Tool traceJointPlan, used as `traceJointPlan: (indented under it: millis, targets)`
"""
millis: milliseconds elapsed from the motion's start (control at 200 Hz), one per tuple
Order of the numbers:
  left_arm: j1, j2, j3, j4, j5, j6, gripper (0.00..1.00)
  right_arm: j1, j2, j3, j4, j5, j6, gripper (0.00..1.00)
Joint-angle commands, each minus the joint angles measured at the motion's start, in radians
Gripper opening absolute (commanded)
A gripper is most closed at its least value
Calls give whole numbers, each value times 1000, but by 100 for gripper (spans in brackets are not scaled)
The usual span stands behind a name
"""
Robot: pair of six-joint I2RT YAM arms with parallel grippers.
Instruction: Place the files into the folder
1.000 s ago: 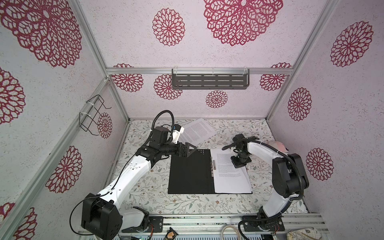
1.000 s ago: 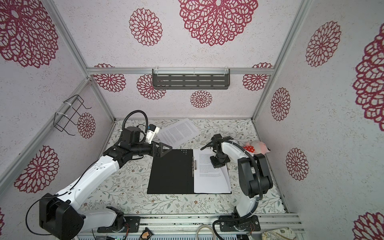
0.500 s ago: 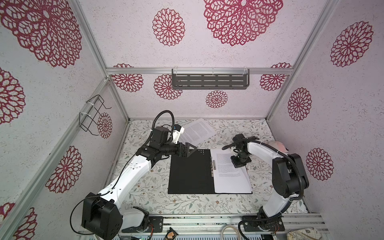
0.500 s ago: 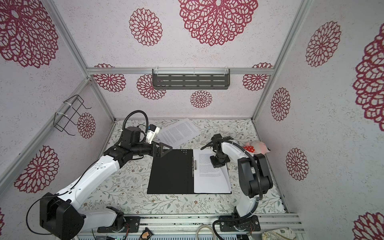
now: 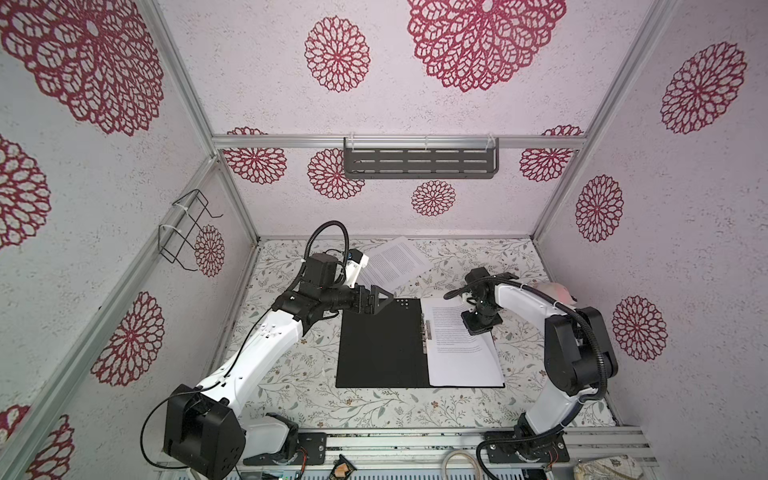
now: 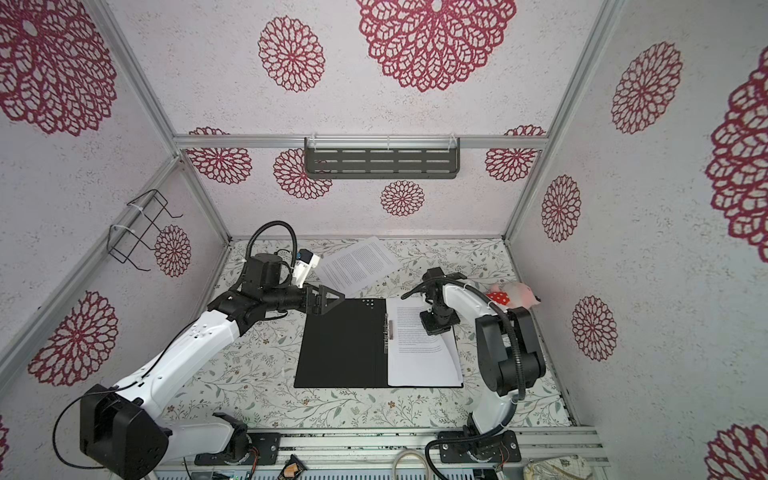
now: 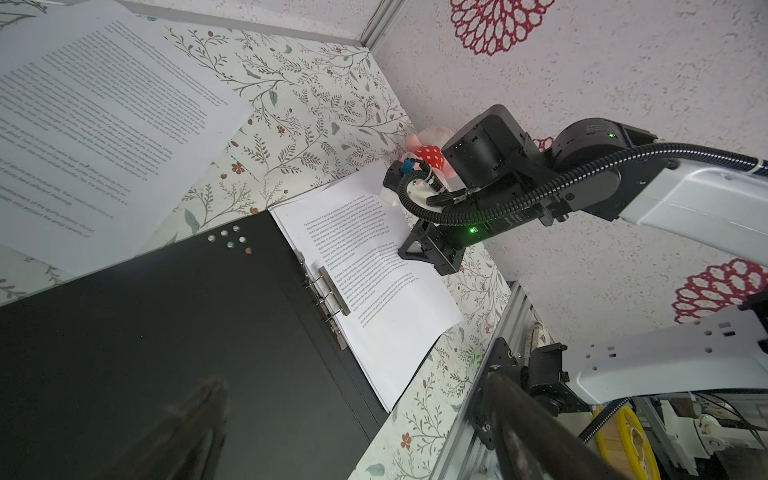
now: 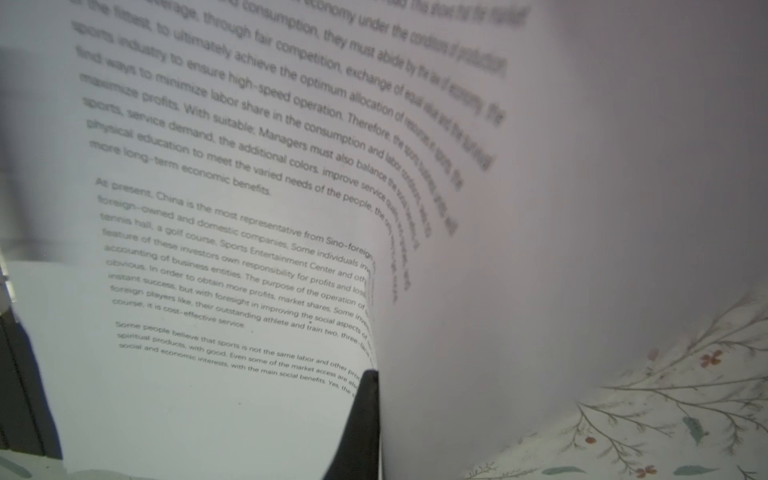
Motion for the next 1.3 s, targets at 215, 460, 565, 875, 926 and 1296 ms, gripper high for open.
traceJointPlan:
  millis: [215,460,565,875,926,1296]
  targets:
    - [0,6,28,-10,14,19,99,3,-25,17,-6,20,26,16]
    - [0,7,31,-13,13,20,99,2,-26,40,-10,56,53,26]
    - [1,4,30,-15,11,20,99,2,-24,44,-7,62,60,29]
    - [1,1,31,-19,7,24,99,1,-24,42,-8,90,79,47]
    - [0,1,31,-20,4,25,98,-1,-33,40,-1,90,88,84]
    - [2,-4,37,-43,-53,39,99,-40,-202,34,40,216,171,99]
